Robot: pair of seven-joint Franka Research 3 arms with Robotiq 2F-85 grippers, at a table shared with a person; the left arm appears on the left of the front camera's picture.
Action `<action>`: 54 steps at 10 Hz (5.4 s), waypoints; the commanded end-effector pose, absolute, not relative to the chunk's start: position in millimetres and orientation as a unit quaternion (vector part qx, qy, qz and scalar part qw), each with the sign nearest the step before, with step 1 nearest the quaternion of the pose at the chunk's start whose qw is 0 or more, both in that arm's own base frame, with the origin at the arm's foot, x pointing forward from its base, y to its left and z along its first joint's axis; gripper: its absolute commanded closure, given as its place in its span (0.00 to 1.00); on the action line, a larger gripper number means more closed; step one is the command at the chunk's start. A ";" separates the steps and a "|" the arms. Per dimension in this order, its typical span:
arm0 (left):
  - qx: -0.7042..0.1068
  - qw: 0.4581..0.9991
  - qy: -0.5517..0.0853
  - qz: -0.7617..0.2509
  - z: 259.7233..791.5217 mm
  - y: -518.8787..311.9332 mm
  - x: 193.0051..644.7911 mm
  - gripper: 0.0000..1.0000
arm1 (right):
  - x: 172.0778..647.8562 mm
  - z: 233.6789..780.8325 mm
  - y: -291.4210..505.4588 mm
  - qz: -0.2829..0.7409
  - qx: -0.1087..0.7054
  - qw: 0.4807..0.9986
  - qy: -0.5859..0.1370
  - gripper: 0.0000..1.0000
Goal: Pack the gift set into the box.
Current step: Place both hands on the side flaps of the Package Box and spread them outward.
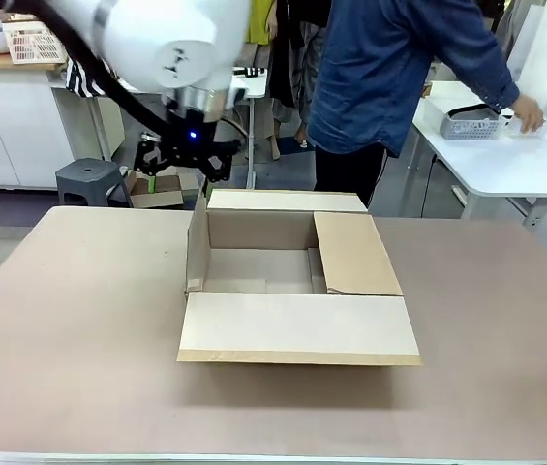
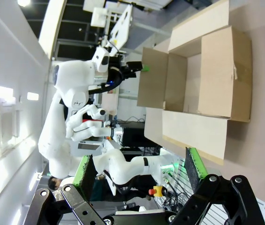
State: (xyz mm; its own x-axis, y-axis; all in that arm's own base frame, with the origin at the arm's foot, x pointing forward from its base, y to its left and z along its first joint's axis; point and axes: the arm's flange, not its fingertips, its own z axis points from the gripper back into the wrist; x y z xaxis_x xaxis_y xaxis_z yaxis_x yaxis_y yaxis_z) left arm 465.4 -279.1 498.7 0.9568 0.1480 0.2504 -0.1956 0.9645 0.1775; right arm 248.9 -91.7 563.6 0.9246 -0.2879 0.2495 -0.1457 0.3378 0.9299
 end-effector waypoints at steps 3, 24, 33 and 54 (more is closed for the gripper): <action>0.010 0.991 -0.104 0.087 481.7 -212.2 457.9 0.00 | 251.2 564.9 -90.6 -0.033 0.580 0.789 -0.200 0.00; -0.220 0.972 -0.071 0.047 413.8 -138.4 471.5 0.00 | 274.2 604.7 -5.2 0.030 0.491 0.847 -0.201 0.00; -0.220 0.972 -0.071 0.047 413.8 -138.4 471.5 0.00 | 268.1 543.0 233.5 0.258 0.279 0.920 -0.097 0.00; -0.220 0.972 -0.071 0.047 413.8 -138.4 471.5 0.00 | 417.3 367.8 357.0 0.001 -0.202 0.959 -0.197 0.00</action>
State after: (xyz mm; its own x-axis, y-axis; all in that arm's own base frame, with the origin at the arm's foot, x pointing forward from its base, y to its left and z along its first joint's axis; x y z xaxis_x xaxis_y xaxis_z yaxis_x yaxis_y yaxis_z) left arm 472.8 -135.6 412.5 0.9867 0.1128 0.1171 -0.0484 0.8913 -0.4508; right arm 410.3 351.8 364.9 0.9346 0.0629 0.3502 0.0732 0.9292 -0.3622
